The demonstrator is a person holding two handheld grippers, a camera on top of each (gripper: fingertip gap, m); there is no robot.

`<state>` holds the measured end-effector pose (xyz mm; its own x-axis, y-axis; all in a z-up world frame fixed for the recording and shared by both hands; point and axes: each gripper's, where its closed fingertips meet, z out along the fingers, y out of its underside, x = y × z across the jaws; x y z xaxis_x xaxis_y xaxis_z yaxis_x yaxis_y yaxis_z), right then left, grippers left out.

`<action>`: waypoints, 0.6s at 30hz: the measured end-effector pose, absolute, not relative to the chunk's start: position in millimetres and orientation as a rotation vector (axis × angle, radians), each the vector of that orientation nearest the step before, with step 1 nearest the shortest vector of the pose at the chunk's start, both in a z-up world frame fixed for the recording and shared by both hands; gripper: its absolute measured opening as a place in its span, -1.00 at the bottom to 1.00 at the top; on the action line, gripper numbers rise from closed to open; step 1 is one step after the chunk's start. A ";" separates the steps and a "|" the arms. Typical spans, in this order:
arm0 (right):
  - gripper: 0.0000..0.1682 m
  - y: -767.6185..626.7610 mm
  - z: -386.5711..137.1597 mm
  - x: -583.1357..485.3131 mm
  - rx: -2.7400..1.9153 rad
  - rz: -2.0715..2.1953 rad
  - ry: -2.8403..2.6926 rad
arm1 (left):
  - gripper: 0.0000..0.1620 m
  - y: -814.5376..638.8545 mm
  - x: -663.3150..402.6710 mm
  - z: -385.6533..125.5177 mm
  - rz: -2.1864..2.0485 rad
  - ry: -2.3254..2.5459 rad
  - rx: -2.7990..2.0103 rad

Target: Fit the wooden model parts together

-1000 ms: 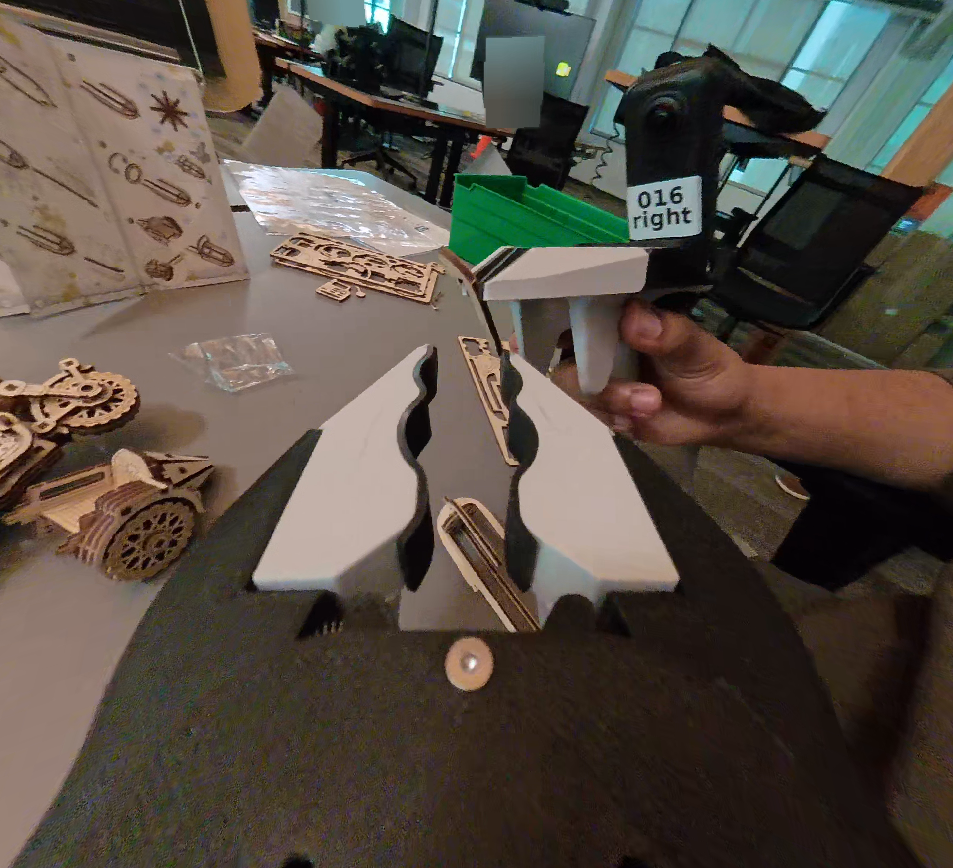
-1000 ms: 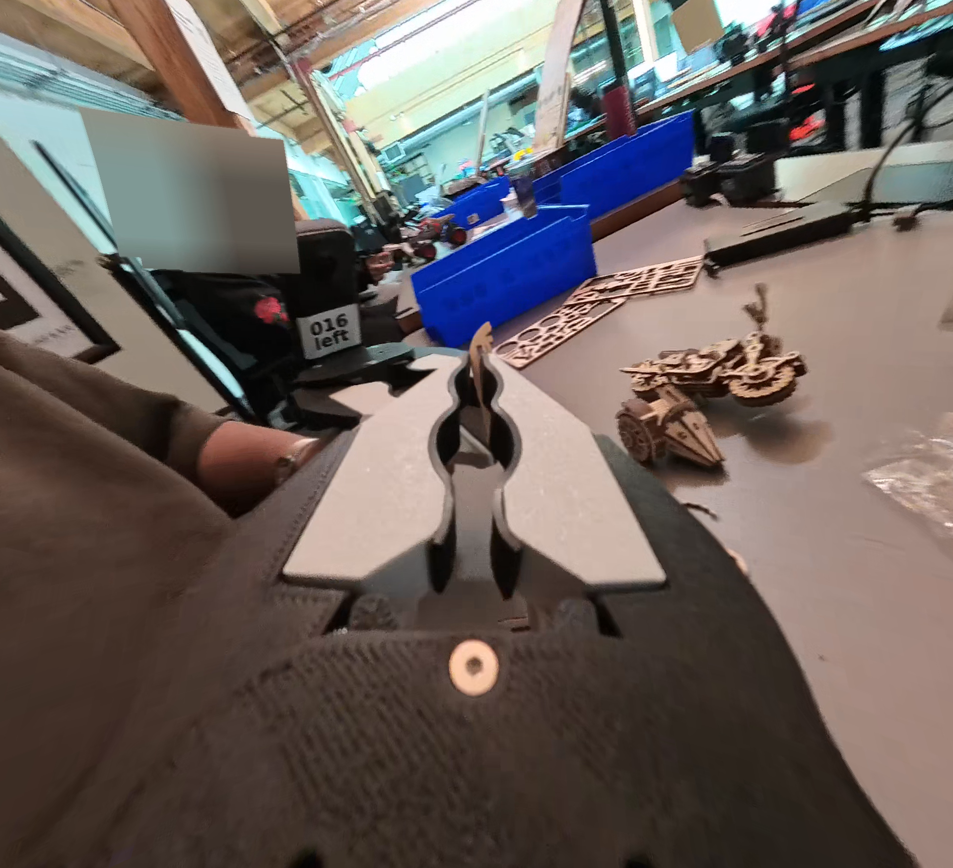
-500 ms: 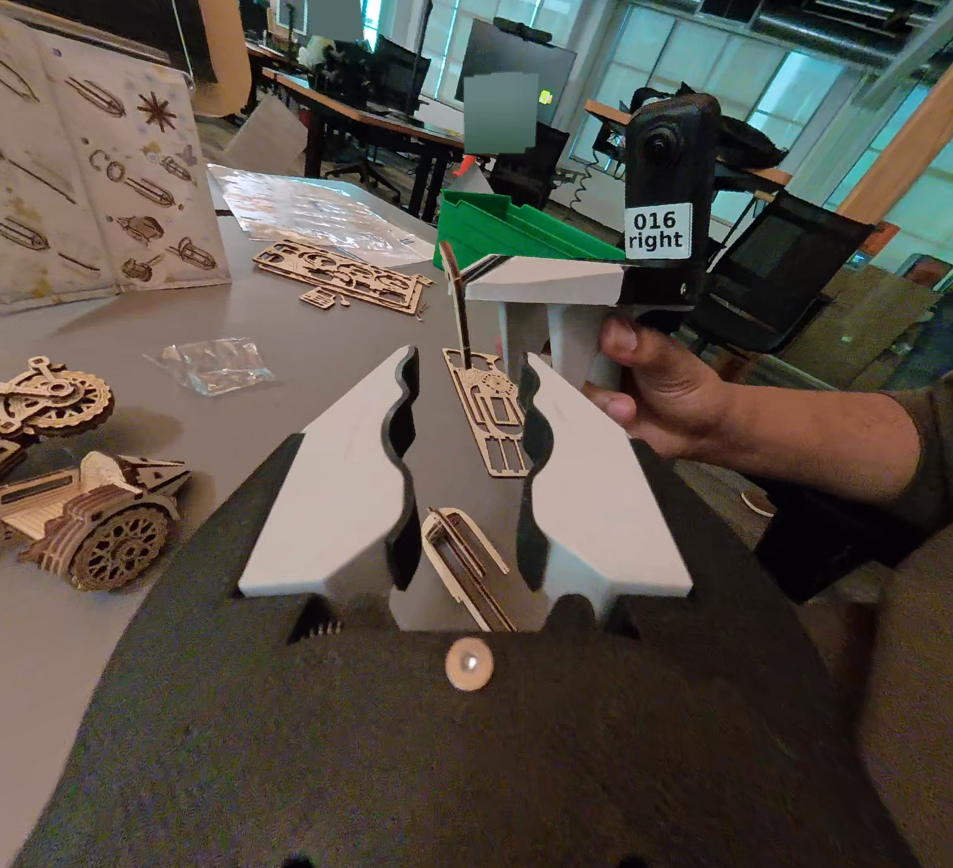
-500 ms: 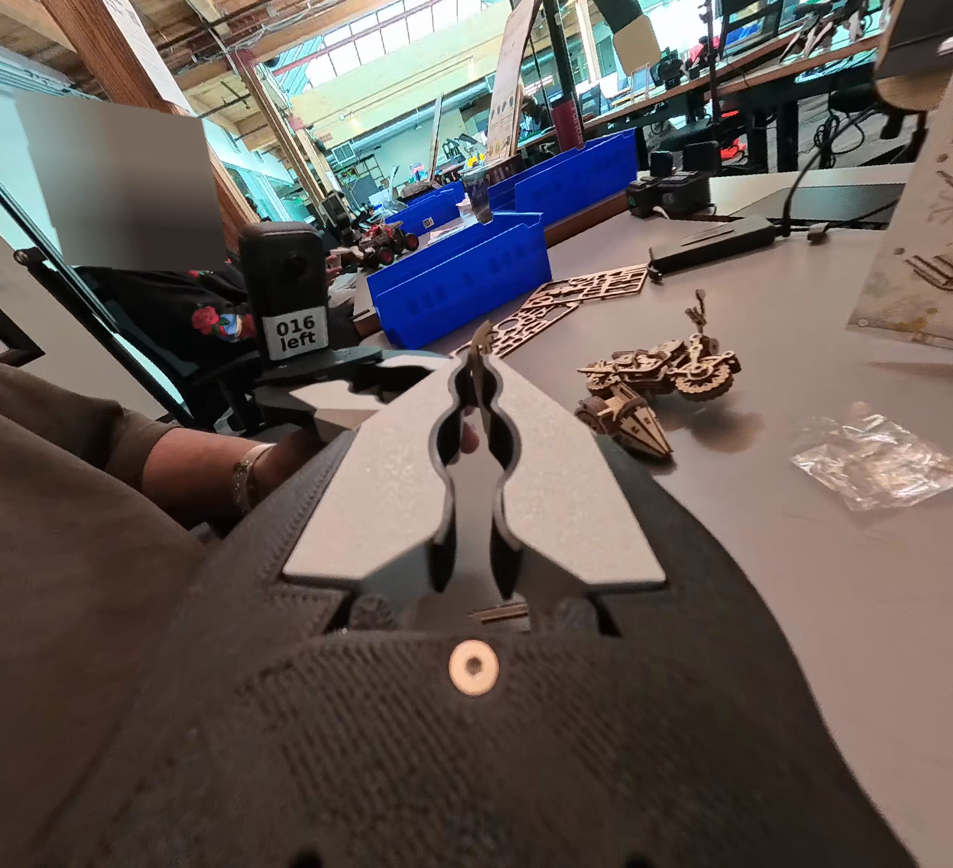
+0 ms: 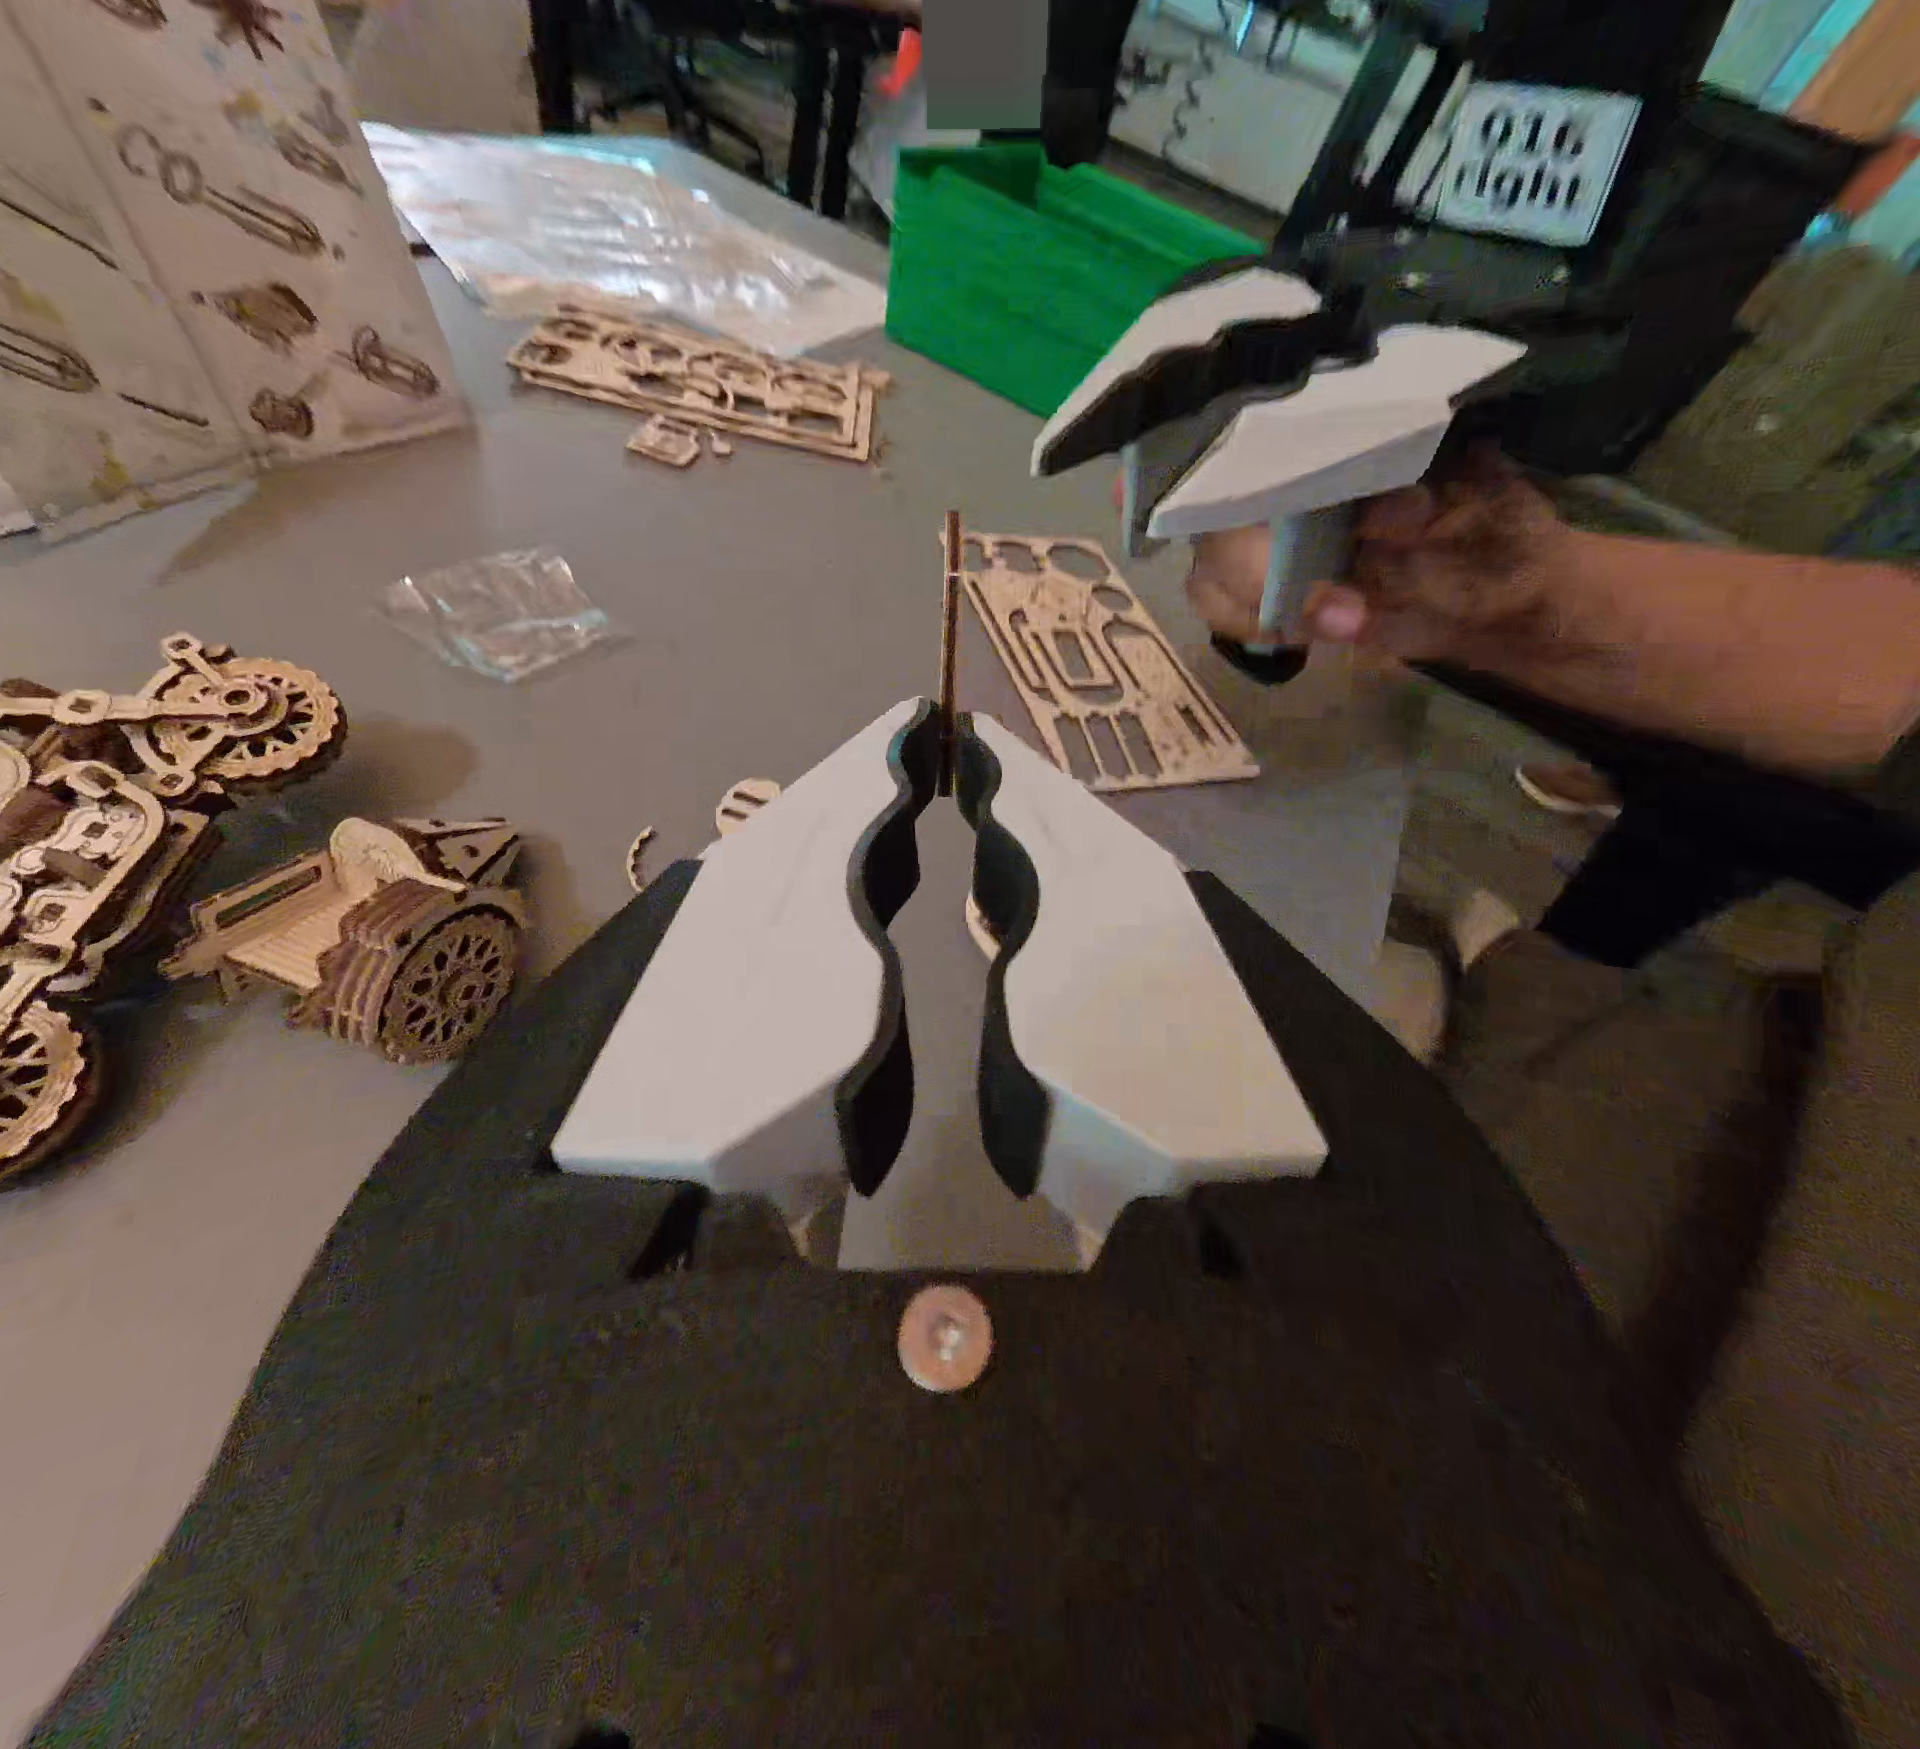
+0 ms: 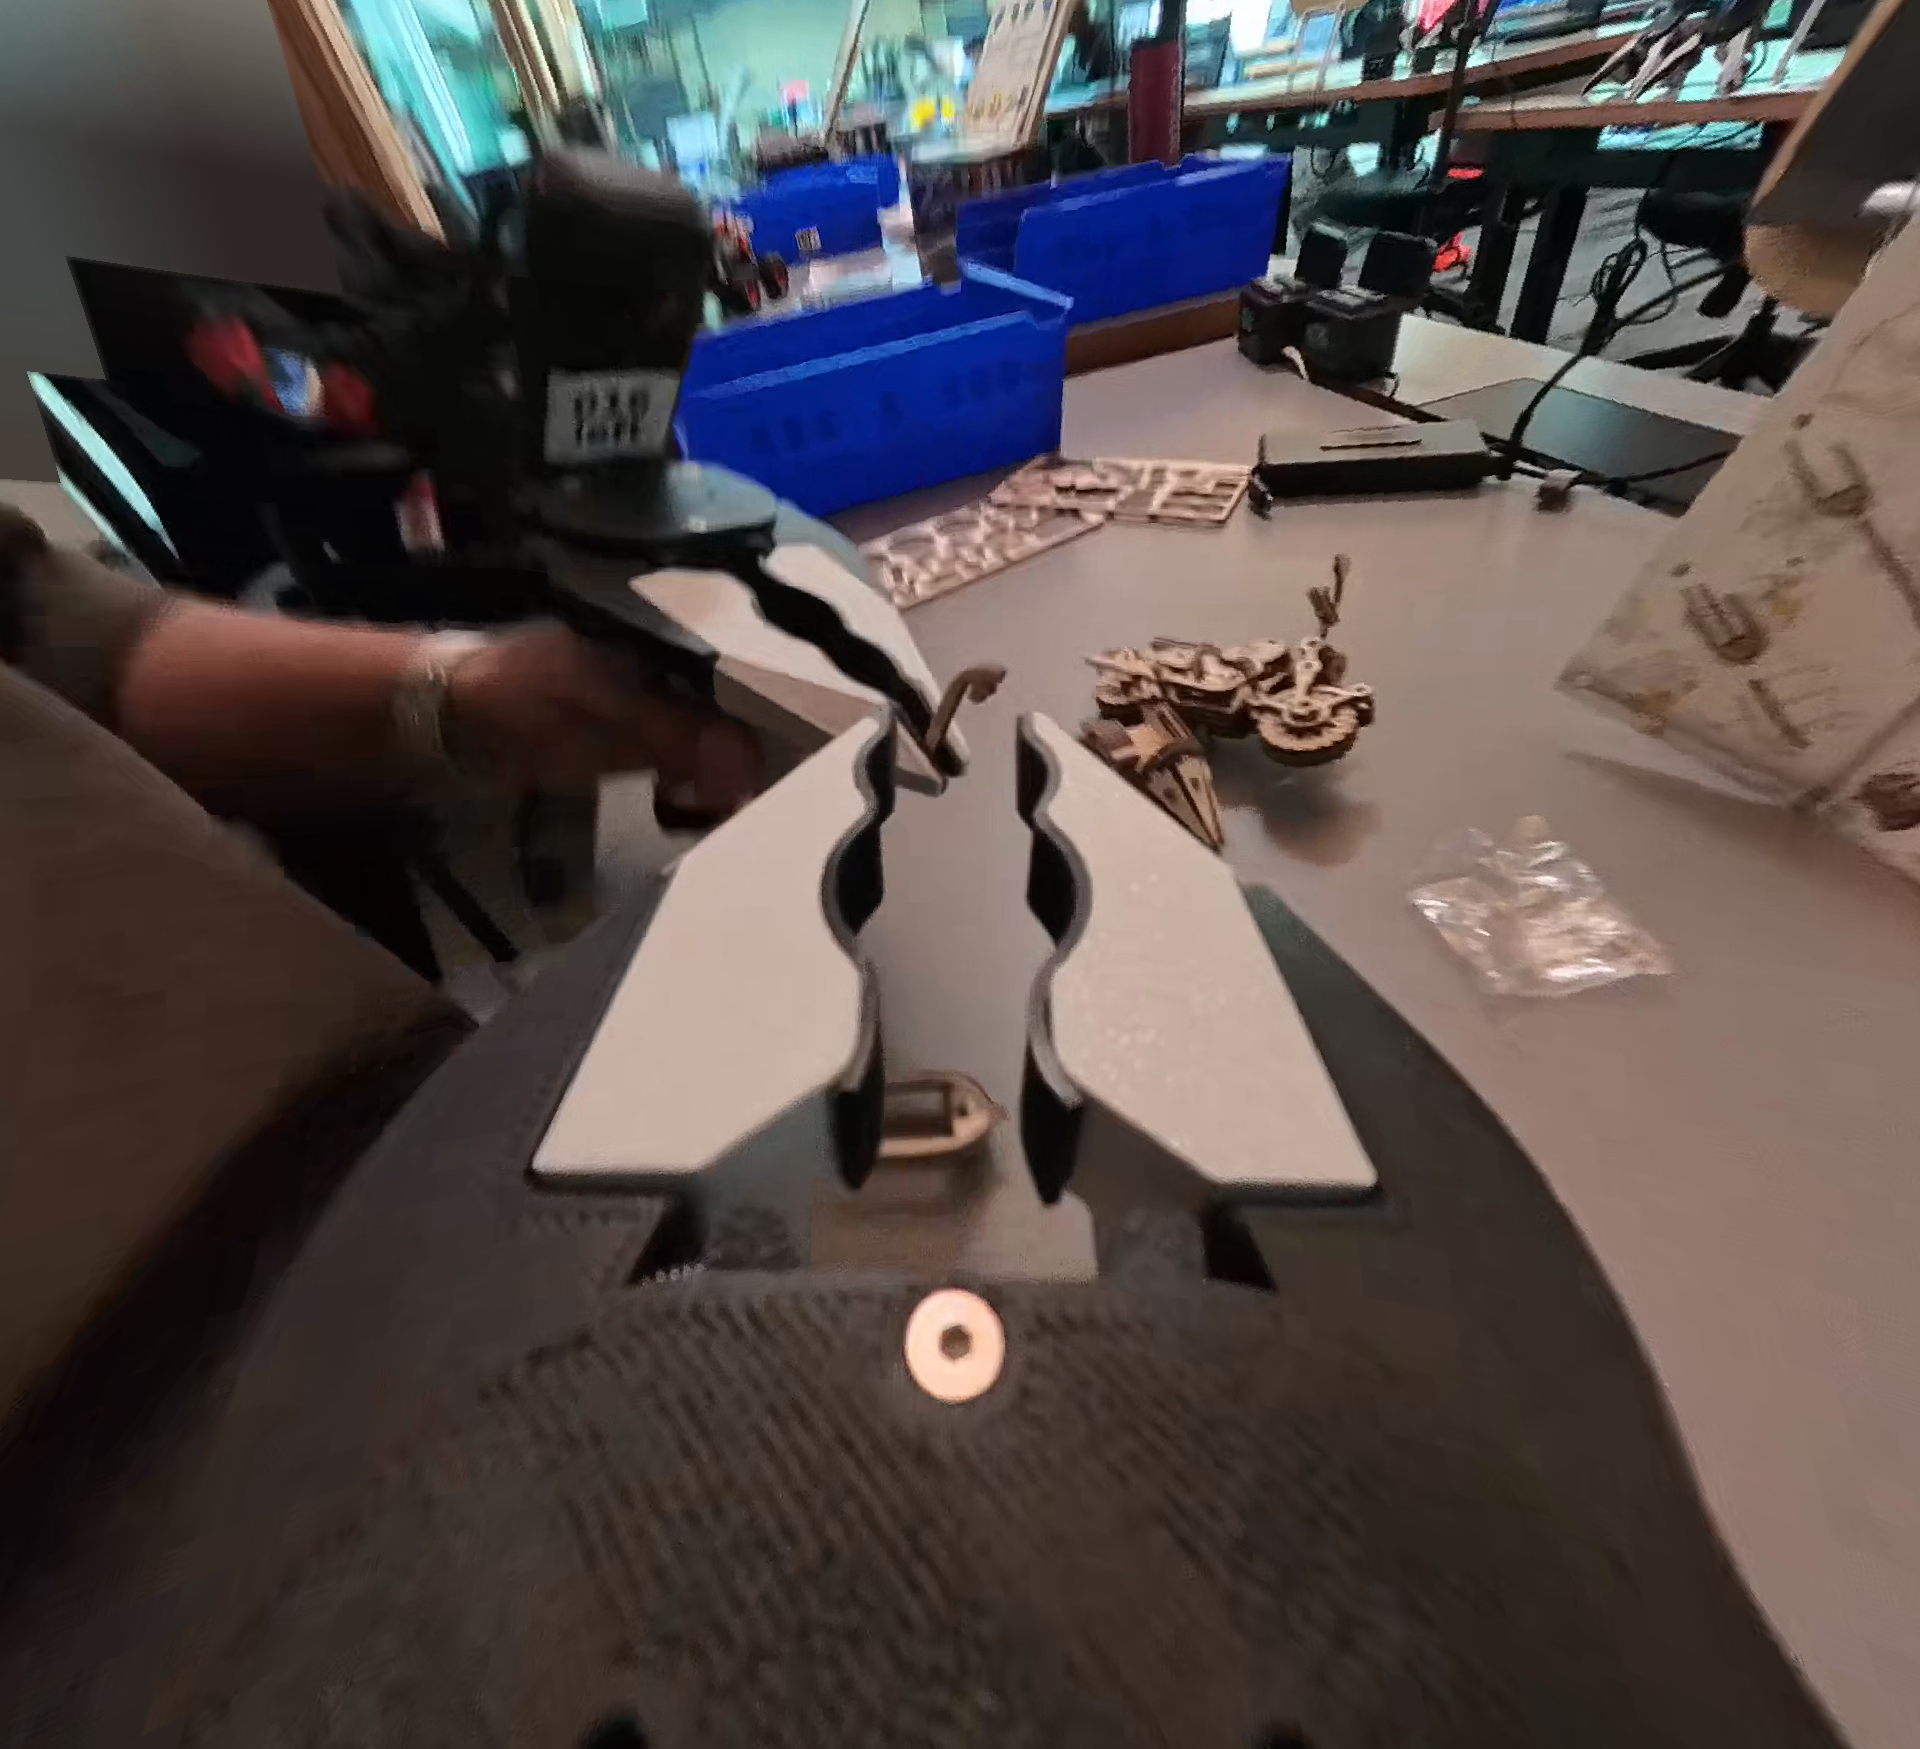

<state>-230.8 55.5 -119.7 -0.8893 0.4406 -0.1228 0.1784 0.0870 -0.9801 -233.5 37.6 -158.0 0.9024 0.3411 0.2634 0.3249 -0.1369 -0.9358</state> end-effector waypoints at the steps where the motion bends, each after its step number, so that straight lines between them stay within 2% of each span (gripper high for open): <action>1: -0.76 58.1 -127.1 -230.0 -0.583 1.799 -2.213 | -0.99 38.4 -231.1 -165.5 0.010 -0.471 -1.797; 4: -0.78 62.8 -157.4 -227.8 -0.517 1.506 -2.399 | -0.98 41.8 -221.5 -184.8 0.023 -0.366 -1.963; 11: -0.80 55.5 -173.7 -211.8 -0.363 1.341 -2.521 | -0.98 48.2 -203.9 -207.8 0.082 -0.228 -2.142; 18: -1.00 53.2 -185.9 -207.0 -0.305 1.257 -2.562 | -0.98 48.5 -199.5 -214.6 0.068 -0.202 -2.174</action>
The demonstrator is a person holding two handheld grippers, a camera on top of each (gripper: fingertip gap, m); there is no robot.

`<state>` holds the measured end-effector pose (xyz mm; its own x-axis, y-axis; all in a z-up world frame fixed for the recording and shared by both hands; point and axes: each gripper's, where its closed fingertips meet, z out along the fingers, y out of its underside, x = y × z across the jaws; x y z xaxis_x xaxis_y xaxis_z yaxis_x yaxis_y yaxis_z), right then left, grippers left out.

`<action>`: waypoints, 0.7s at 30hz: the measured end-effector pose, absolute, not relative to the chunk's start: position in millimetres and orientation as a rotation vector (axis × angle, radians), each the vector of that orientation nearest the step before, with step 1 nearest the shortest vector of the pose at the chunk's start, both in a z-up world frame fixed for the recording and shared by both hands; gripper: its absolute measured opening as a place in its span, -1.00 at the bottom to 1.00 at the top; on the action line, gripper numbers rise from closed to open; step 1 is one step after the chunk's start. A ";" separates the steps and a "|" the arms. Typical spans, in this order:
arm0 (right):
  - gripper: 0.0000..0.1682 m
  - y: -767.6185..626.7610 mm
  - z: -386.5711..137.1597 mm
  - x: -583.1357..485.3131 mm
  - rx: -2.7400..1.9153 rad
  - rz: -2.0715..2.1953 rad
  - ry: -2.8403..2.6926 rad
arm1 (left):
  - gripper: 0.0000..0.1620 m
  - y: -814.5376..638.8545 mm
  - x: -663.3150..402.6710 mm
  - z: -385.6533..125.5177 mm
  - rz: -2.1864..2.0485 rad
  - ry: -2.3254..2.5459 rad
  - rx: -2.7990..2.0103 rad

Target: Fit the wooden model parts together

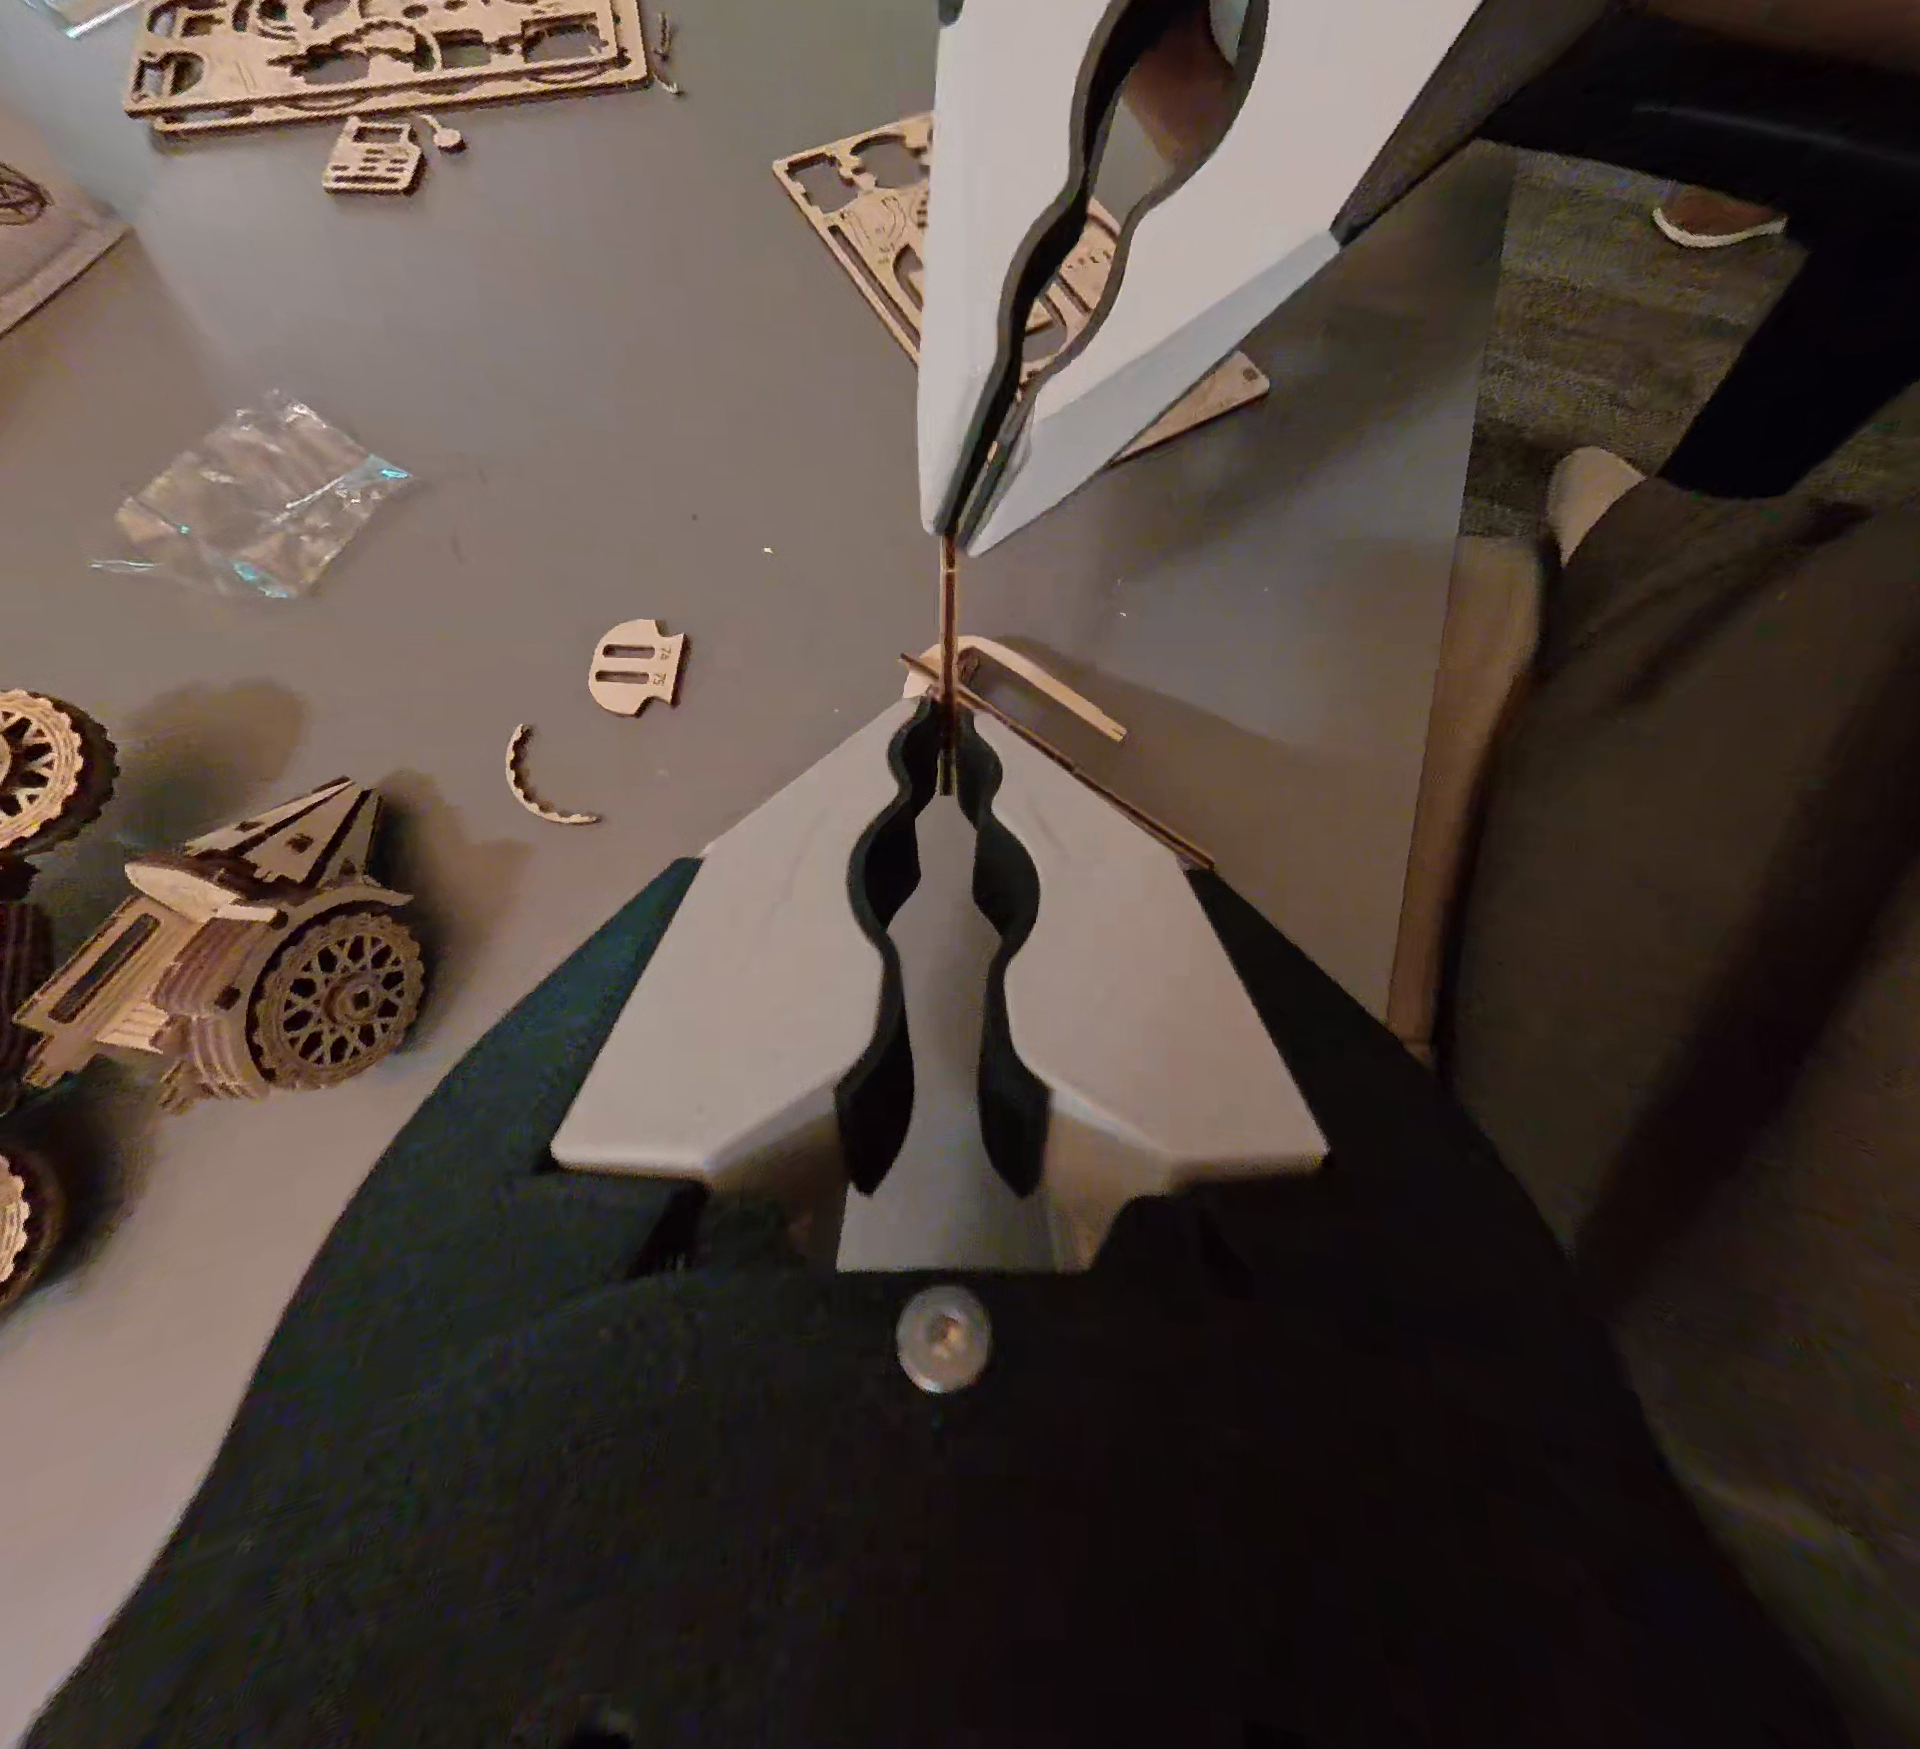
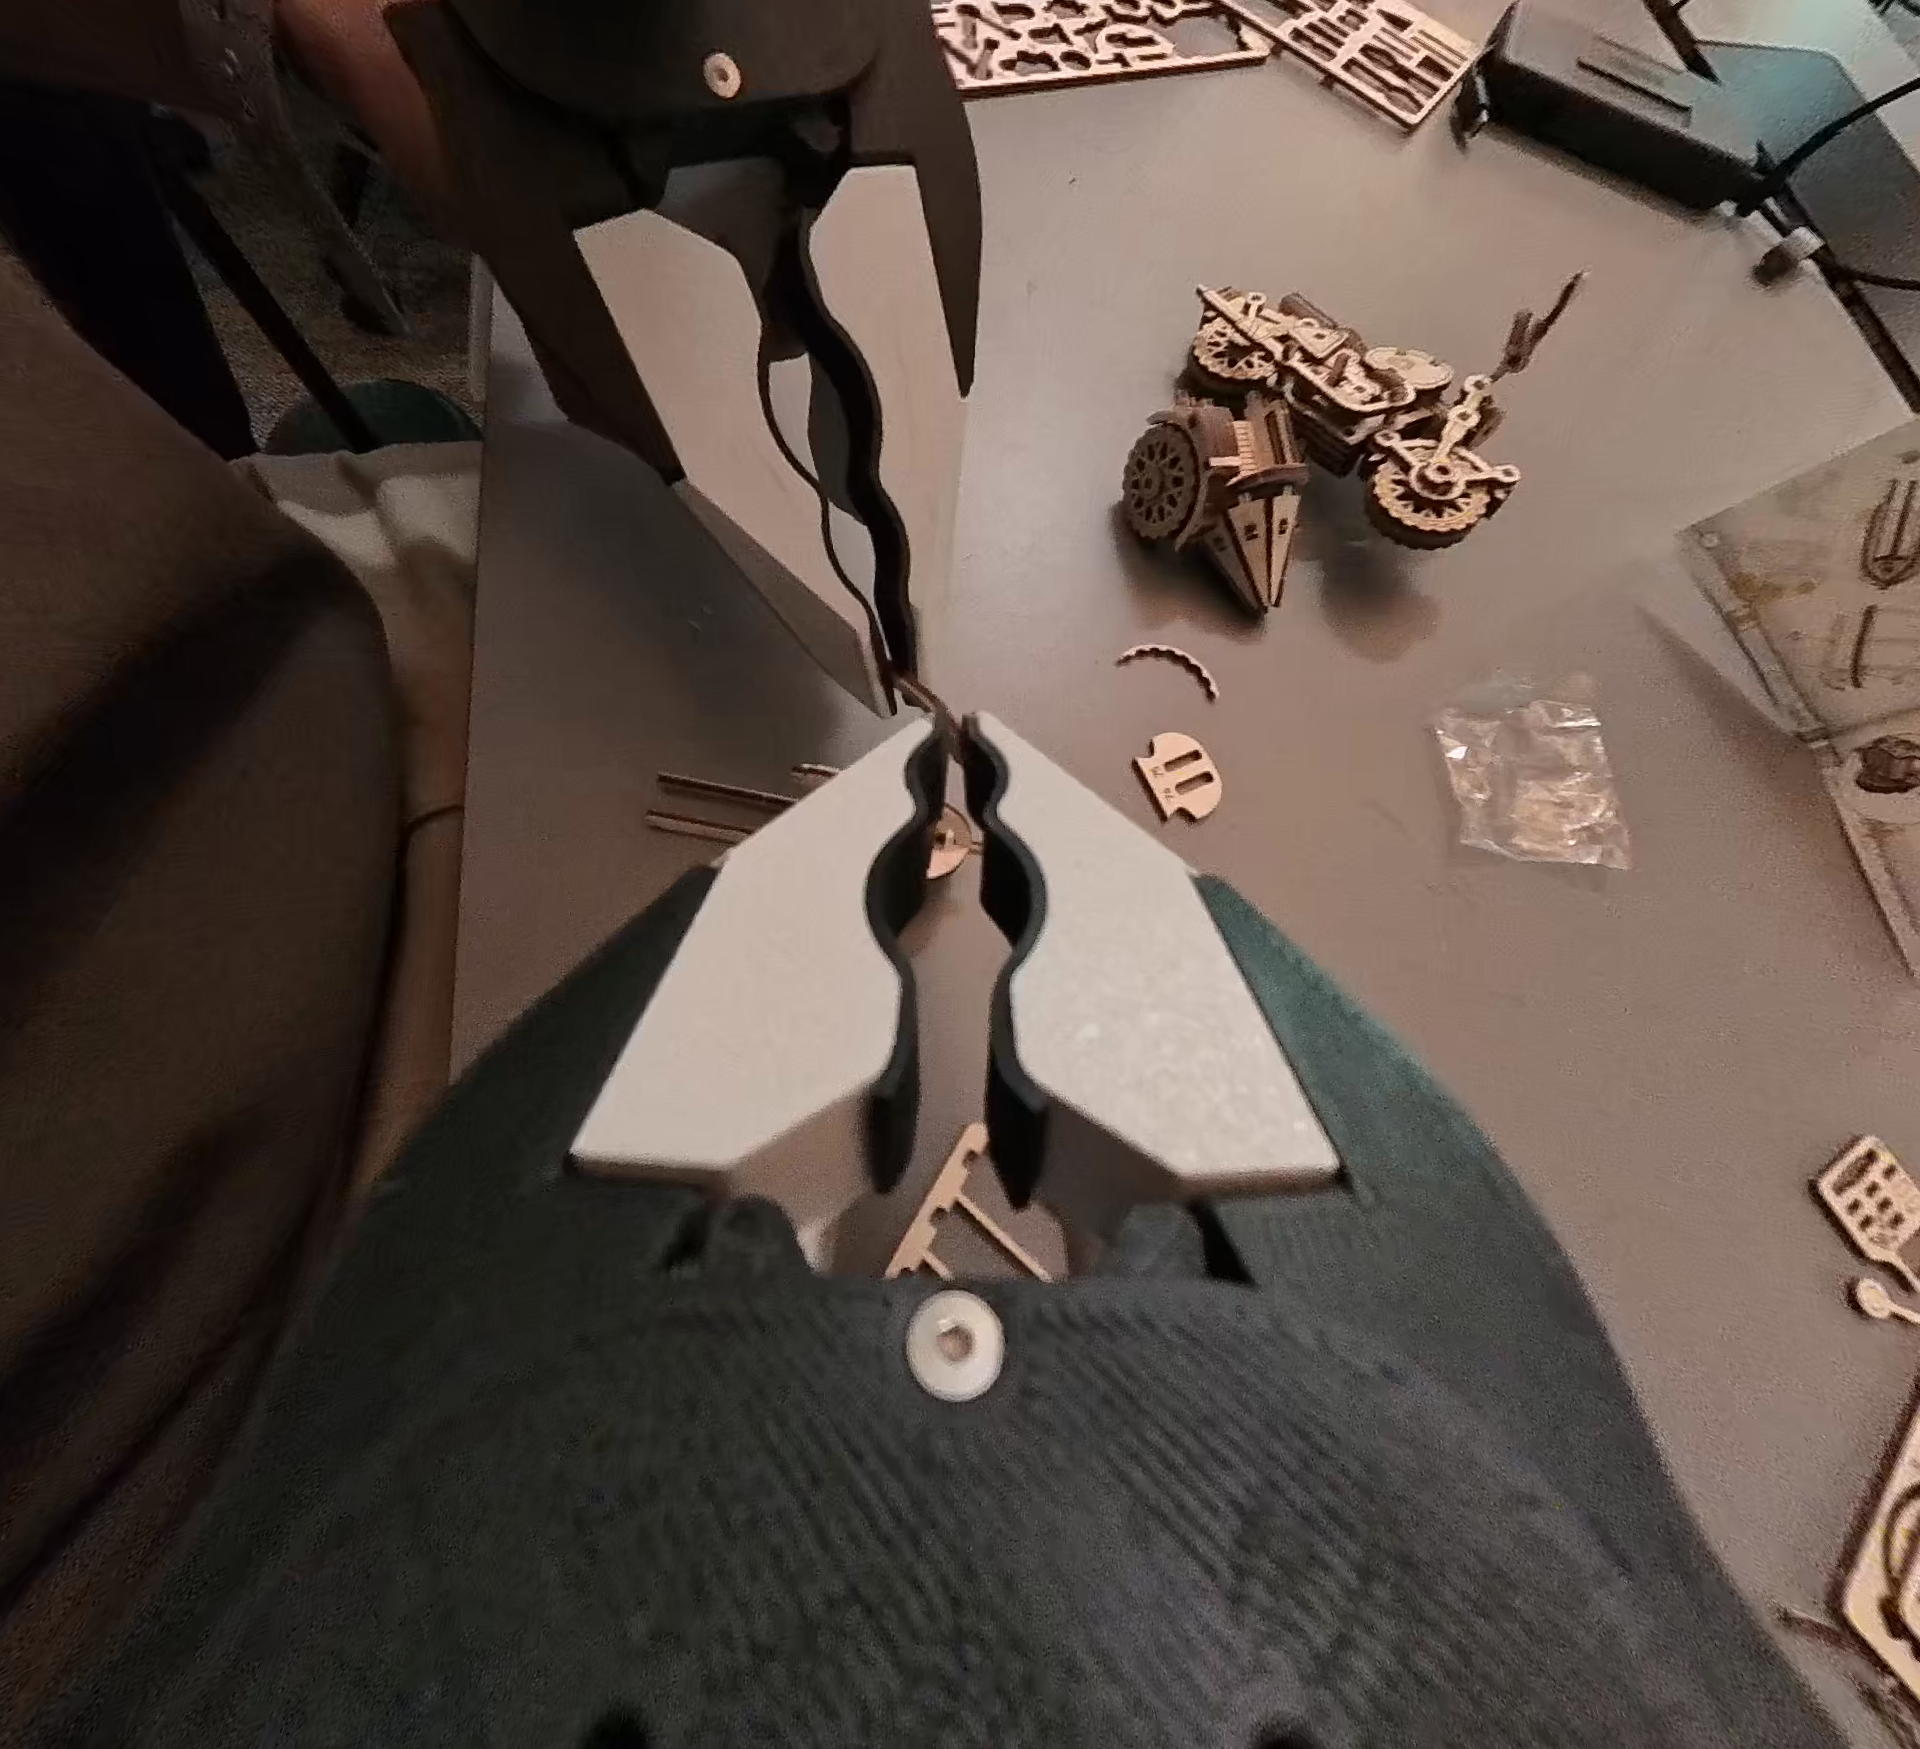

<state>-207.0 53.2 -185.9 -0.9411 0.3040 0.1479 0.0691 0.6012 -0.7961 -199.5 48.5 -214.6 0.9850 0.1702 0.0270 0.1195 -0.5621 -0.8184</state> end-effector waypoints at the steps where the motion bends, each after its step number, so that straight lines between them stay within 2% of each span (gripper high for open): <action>1: -1.00 53.1 -186.4 -207.0 -0.301 1.256 -2.562 | -0.98 48.4 -198.8 -214.6 0.057 -0.201 -2.172; 13: -1.00 57.1 -193.3 -201.7 -0.341 1.304 -2.654 | -0.99 51.3 -196.0 -219.9 0.073 -0.182 -2.184; 20: -1.00 81.0 -176.7 -223.6 -0.620 1.453 -2.534 | -0.78 54.4 -201.8 -210.7 -0.005 -0.381 -2.091; 21: -1.00 84.1 -176.6 -225.0 -0.657 1.466 -2.523 | -0.84 55.9 -200.4 -212.5 -0.043 -0.427 -2.092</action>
<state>-225.0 84.1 -176.6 -0.8930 0.4415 -0.0879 0.2950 0.4263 -0.8551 -200.4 55.9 -212.5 0.9380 0.2837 0.1991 0.3176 -0.4735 -0.8215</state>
